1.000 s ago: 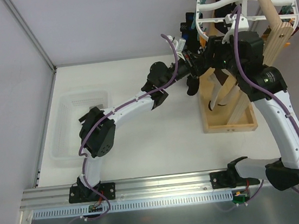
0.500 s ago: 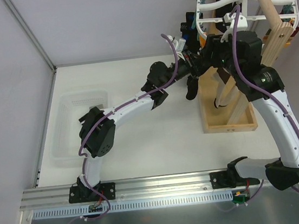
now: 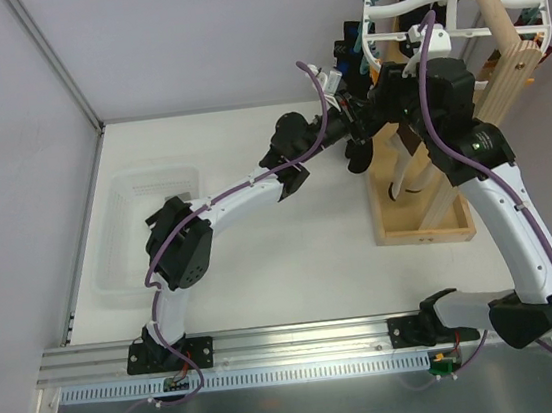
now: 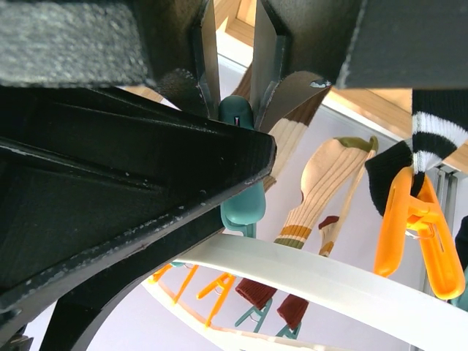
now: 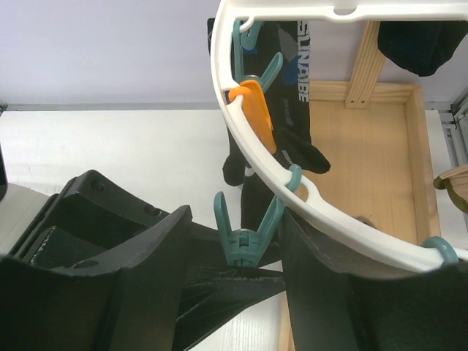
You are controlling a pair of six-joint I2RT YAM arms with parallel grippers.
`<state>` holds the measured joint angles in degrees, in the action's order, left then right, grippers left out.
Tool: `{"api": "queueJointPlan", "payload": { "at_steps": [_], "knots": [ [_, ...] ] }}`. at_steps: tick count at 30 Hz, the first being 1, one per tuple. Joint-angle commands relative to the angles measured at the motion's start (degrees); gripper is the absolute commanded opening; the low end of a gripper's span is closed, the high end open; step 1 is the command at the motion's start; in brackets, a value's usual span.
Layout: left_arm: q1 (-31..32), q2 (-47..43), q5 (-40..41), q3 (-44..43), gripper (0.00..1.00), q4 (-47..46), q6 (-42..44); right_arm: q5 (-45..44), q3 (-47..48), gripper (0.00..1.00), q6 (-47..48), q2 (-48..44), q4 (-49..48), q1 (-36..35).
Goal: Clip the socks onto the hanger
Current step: Open the clamp at the hanger, then pick up the sock from the bin.
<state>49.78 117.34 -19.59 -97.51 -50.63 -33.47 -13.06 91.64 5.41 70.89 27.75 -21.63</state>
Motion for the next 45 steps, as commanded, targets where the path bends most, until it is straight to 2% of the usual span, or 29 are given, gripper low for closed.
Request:
{"api": "queueJointPlan", "payload": {
  "at_steps": [1,5,8,14,16,17,19,23,25,26,28,32,33,37,39,42,43,45],
  "knots": [
    [0.14,-2.82,-4.4,-0.31,0.08,-3.68,0.16,-4.16,0.39,0.54,-0.22,0.12,-7.36,0.27],
    [0.14,-2.73,-4.49,0.04,0.08,-3.95,0.34,-5.13,0.47,0.54,-1.28,0.65,-7.97,0.36],
    [0.14,-2.73,-4.4,0.04,0.08,-3.95,0.43,-5.75,0.47,0.58,-1.98,0.74,-8.5,0.36],
    [0.14,-2.64,-4.22,0.04,0.08,-4.21,0.51,-7.5,1.09,0.56,-3.03,1.18,-8.68,0.36],
    [0.14,-2.64,-4.22,0.13,0.08,-4.39,0.34,-8.12,0.83,0.49,-3.56,1.09,-8.85,0.36],
    [0.14,-2.64,-4.22,0.22,0.08,-4.56,0.43,-8.64,0.74,0.42,-3.56,1.0,-8.94,0.36],
    [0.14,-2.64,-4.14,0.22,0.08,-4.56,0.43,-8.83,0.56,0.36,-3.91,0.83,-9.02,0.36],
    [0.23,-2.73,-4.22,0.57,0.08,-4.74,0.43,-9.44,0.56,0.13,-3.92,0.74,-8.94,0.27],
    [0.23,-2.73,-4.31,0.83,0.08,-5.0,0.51,-9.53,0.47,0.04,-3.92,0.74,-8.68,0.36],
    [0.23,-2.82,-4.31,1.01,0.1,-5.09,0.43,-9.62,0.56,0.01,-3.92,0.74,-8.68,0.36],
    [0.14,-3.08,-3.96,1.53,0.12,-5.35,0.51,-9.62,0.12,0.01,-3.65,0.74,-8.76,0.36],
    [-0.3,-5.71,-2.56,4.52,0.37,-5.88,0.08,-9.79,-0.84,0.01,-3.13,0.3,-8.85,0.27],
    [-0.73,-6.5,-2.29,5.48,0.51,-5.88,0.08,-9.97,-1.02,0.01,-2.95,0.3,-8.94,0.27],
    [-2.93,-13.51,-3.25,13.9,0.73,-5.62,-0.71,-9.97,-1.2,0.01,-2.51,0.21,-9.12,0.44],
    [-4.85,-16.78,-3.61,17.78,0.8,-5.09,-1.15,-10.06,-1.2,0.01,-2.33,0.12,-9.03,0.45],
    [-7.41,-24.33,-3.08,25.16,0.82,0.6,-2.12,-10.06,-1.11,0.01,-2.33,0.03,-8.68,0.45],
    [-9.5,-28.53,-2.73,28.4,0.82,3.49,-1.95,-10.06,-1.19,0.01,-2.16,-0.05,-8.68,0.53],
    [-11.71,-33.2,1.12,31.06,0.82,15.77,-0.81,-10.23,-1.11,0.01,-2.16,-0.14,-8.41,0.45]
  ]
}}
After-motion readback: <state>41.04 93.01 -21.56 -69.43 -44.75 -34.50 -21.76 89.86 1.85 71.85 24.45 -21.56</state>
